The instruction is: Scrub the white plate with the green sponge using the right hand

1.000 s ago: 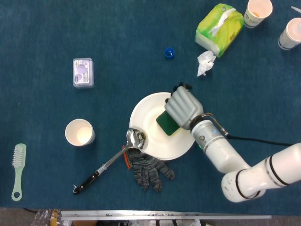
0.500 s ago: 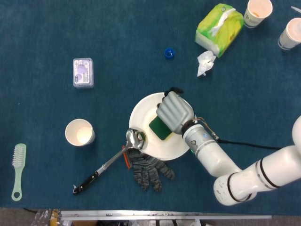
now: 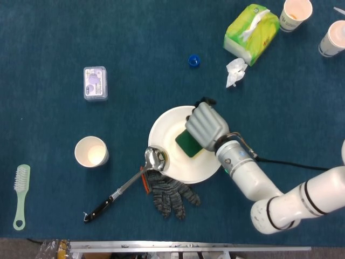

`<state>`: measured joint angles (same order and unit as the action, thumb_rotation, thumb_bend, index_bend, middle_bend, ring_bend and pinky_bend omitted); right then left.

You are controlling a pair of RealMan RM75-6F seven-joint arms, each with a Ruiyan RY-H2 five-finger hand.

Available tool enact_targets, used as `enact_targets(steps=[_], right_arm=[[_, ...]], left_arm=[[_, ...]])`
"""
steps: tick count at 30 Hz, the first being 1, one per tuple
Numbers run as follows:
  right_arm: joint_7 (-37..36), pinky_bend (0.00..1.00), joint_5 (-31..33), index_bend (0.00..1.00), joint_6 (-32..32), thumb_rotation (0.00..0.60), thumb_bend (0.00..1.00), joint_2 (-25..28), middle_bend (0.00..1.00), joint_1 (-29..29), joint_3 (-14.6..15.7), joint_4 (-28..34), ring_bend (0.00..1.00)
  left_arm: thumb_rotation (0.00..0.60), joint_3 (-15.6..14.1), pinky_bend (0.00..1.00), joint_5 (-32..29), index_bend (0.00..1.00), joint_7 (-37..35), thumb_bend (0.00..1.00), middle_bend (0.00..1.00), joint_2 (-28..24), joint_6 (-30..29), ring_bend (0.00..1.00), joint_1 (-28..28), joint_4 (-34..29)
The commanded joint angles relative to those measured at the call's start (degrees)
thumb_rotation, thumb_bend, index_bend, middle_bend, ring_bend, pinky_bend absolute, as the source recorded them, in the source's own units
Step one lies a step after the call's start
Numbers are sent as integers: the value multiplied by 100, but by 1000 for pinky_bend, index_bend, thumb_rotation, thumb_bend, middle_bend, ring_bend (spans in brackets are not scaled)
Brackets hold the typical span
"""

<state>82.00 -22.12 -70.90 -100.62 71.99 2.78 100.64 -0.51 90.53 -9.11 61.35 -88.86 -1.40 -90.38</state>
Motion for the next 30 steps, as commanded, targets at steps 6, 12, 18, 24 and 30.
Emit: enact_targets(steps=[6,12,18,24,30], right_arm=[[-249,364,-73,525,-144,600,347,490,450,-237,109,313,312],[-809,364,-442,525,-254,600,346,1077,450,-603,291,737,312],[-1528,364,-972,525,-273,600,346,1594,450,-1064,530,966,312],[-2107,364,-1367,525,-105,600,347,1808,446,-1471,734,867,312],[-2441,364,-1604,510,49,600,347,1877,409,-1723,740,680,297]], left_arm=[[600,-2,228,-8,350,14,518,330,-4,9,247,-1,-15],[600,24,228,-37,350,1,517,330,10,19,247,-15,8],[600,53,228,-88,350,8,517,330,39,55,247,-37,35],[600,63,228,-108,350,40,517,330,74,110,247,-69,34],[600,71,228,-112,350,87,517,330,80,121,247,-84,15]])
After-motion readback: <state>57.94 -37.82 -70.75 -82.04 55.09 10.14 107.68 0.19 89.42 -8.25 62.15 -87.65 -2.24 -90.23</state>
